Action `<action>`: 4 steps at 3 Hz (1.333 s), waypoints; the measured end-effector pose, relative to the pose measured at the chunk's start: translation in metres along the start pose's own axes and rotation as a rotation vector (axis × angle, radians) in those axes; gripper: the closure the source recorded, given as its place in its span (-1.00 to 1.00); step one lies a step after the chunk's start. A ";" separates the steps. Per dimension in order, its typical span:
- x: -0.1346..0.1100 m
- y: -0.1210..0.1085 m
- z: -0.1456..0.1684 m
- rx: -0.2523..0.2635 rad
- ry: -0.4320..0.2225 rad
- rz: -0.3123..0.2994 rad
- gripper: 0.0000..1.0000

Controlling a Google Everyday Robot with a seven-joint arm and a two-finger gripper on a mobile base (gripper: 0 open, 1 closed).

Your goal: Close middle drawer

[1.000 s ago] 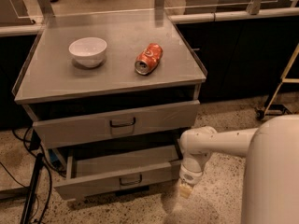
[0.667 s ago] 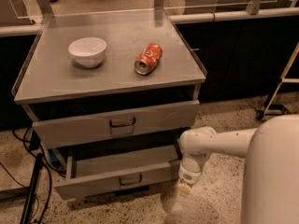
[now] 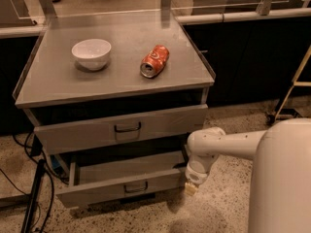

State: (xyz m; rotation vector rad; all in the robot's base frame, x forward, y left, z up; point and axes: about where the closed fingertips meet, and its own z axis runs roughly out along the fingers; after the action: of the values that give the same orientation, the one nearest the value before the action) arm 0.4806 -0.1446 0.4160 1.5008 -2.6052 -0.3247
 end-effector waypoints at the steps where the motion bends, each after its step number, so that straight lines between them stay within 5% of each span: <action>1: -0.009 -0.019 -0.007 0.046 -0.015 0.029 1.00; 2: -0.019 -0.040 -0.008 0.077 -0.030 0.057 1.00; 4: -0.019 -0.040 -0.008 0.078 -0.031 0.058 0.16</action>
Offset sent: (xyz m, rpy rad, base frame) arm 0.0768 -0.0062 -0.0031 -0.0334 -0.1200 -0.1047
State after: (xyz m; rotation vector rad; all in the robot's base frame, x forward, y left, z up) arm 0.5259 -0.1487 0.4142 1.4509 -2.7093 -0.2457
